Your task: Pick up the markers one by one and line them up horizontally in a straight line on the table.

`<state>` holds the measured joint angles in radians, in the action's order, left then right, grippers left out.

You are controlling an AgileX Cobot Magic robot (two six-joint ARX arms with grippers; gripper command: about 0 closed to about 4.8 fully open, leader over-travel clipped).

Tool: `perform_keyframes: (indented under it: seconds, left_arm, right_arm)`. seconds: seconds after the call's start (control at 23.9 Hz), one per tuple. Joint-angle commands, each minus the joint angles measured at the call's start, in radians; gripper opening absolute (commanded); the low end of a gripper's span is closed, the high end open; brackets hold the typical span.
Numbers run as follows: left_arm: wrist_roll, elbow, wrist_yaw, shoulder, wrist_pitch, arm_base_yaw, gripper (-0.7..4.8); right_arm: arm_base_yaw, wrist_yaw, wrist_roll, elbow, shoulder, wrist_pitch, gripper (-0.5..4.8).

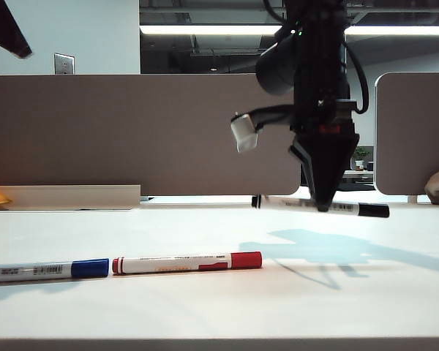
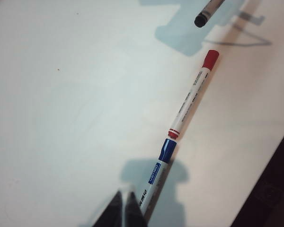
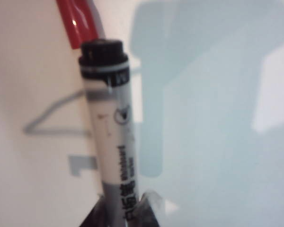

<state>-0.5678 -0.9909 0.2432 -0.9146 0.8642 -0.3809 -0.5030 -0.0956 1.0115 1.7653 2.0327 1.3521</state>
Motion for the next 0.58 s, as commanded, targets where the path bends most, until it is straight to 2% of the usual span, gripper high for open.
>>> perform_keyframes:
  seconds: [0.04,0.25,0.58]
  left_arm:
    - [0.000,-0.001,0.006,0.003,-0.006,0.000,0.16]
    - [0.000,-0.001,0.008,0.003,-0.007,0.000,0.16]
    - [0.000,-0.001,0.008,0.003,-0.007,0.000,0.16]
  right_arm:
    - [-0.001,-0.016,-0.002,-0.040,-0.043,-0.012,0.48]
    - [0.000,-0.014,-0.001,-0.151,-0.108,-0.052,0.49]
    - [0.000,-0.011,0.000,-0.208,-0.124,-0.118,0.48]
